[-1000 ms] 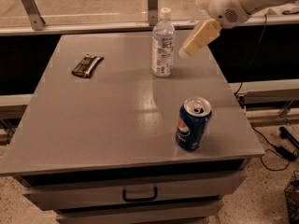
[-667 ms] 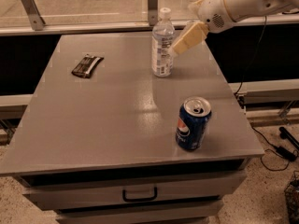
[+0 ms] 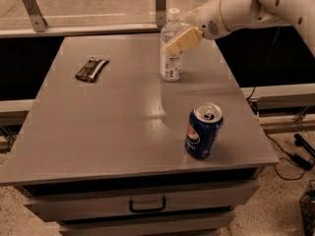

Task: Move blue plastic bottle near pepsi can

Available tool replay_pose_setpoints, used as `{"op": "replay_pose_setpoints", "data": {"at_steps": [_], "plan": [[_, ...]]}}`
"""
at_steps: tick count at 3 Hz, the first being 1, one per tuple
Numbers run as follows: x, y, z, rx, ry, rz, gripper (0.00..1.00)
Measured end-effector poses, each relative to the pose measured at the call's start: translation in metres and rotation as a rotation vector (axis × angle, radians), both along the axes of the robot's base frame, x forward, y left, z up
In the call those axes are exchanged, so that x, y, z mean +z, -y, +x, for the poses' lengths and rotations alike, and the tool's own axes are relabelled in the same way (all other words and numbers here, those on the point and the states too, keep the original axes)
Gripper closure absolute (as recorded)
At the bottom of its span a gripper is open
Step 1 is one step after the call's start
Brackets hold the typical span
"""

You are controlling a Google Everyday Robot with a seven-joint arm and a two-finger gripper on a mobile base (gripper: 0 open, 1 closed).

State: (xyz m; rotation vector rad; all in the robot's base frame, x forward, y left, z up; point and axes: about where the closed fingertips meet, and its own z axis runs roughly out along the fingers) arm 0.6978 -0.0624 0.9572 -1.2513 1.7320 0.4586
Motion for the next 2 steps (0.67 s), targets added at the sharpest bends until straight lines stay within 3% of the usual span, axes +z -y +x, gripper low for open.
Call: {"op": "replay_pose_setpoints", "data": {"at_steps": [2], "plan": [[-0.0086, -0.0126, 0.0089, 0.019, -0.023, 0.053, 0.64]]}}
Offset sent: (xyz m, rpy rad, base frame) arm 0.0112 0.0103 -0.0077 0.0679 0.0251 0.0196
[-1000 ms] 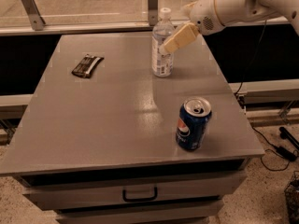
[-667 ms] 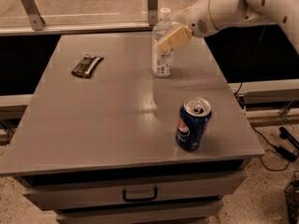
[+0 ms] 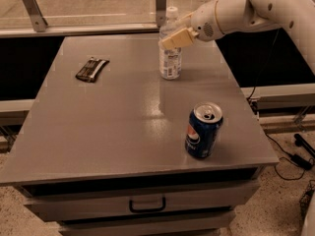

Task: Move blue plastic bottle near pepsi can

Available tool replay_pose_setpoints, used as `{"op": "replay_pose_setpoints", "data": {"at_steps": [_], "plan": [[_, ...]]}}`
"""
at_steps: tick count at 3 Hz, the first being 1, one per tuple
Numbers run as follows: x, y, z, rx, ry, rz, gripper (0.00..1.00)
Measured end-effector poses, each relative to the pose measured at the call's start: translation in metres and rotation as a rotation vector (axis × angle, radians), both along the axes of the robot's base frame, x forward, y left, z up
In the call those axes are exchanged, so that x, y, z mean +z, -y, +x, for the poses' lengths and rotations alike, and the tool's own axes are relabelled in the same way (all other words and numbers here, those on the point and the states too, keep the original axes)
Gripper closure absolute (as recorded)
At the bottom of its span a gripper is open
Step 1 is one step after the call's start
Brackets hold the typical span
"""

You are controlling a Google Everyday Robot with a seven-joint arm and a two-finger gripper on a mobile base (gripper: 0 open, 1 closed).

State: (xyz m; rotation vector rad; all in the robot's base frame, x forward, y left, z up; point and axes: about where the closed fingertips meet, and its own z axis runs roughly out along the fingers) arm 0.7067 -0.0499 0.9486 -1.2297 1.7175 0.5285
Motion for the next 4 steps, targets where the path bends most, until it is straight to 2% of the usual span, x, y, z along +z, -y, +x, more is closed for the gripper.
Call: {"op": "replay_pose_setpoints", "data": {"at_steps": [1, 2, 3, 4], "plan": [[0.009, 0.006, -0.008, 0.031, 0.013, -0.017, 0.87], [0.021, 0.017, -0.031, 0.089, 0.02, -0.024, 1.0], [0.029, 0.03, -0.064, 0.146, 0.01, 0.002, 1.0], [0.024, 0.032, -0.097, 0.221, -0.018, 0.033, 1.0]]}}
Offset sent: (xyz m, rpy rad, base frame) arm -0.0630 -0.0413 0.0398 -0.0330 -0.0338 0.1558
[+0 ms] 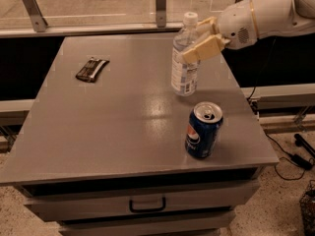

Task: Move blue plastic bottle near pepsi can

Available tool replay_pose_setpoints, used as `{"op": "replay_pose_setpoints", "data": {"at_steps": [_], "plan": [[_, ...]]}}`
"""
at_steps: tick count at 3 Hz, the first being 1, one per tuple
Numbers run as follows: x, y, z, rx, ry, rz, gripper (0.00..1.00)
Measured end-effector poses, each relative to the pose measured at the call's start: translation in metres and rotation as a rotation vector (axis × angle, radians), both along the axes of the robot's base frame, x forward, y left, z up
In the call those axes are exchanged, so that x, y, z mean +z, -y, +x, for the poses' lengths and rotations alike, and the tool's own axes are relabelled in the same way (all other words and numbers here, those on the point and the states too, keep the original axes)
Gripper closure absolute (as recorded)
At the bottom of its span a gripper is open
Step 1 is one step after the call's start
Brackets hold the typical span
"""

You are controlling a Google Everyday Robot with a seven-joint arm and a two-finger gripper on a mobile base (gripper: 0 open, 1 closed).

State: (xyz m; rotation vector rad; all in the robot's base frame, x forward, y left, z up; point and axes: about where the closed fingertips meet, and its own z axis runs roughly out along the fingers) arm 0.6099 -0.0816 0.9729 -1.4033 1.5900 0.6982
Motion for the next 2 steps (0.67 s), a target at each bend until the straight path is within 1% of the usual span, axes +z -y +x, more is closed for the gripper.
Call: {"op": "replay_pose_setpoints", "data": {"at_steps": [1, 2], "plan": [[-0.007, -0.006, -0.028, 0.082, -0.01, 0.008, 1.0], [-0.012, -0.011, -0.051, 0.143, -0.008, 0.005, 1.0]]}}
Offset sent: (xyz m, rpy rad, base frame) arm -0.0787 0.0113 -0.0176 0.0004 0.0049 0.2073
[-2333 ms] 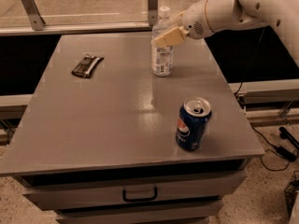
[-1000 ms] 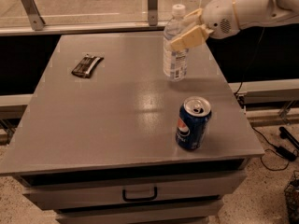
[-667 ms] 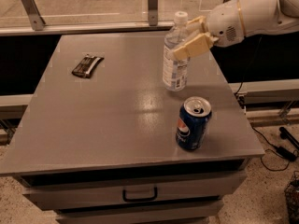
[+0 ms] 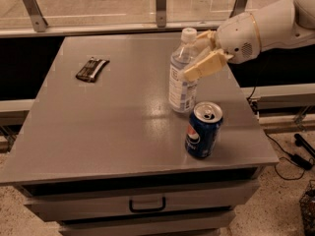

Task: Move blue plastic bottle near pepsi can

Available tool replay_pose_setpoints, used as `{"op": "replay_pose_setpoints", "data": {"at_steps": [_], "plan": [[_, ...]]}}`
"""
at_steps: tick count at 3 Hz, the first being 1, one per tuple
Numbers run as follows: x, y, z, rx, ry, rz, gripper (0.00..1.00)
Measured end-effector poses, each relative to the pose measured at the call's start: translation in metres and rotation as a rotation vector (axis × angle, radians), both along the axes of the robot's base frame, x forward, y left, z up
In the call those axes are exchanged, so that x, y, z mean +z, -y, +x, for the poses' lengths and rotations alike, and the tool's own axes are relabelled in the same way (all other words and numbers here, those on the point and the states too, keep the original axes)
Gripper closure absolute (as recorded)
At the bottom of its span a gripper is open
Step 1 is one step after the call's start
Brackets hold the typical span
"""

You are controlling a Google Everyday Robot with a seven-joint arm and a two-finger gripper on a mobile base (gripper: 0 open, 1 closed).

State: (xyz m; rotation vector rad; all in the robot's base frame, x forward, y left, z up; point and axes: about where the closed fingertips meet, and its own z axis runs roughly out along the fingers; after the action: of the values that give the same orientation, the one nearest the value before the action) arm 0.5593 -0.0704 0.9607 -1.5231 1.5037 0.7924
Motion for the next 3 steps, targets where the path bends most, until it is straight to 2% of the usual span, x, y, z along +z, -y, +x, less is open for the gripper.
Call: {"op": "replay_pose_setpoints", "data": {"at_steps": [1, 3], "plan": [[0.0, -0.002, -0.02, 0.042, 0.01, -0.002, 0.83], [-0.005, 0.0, -0.041, 0.1, 0.037, 0.012, 0.36]]}}
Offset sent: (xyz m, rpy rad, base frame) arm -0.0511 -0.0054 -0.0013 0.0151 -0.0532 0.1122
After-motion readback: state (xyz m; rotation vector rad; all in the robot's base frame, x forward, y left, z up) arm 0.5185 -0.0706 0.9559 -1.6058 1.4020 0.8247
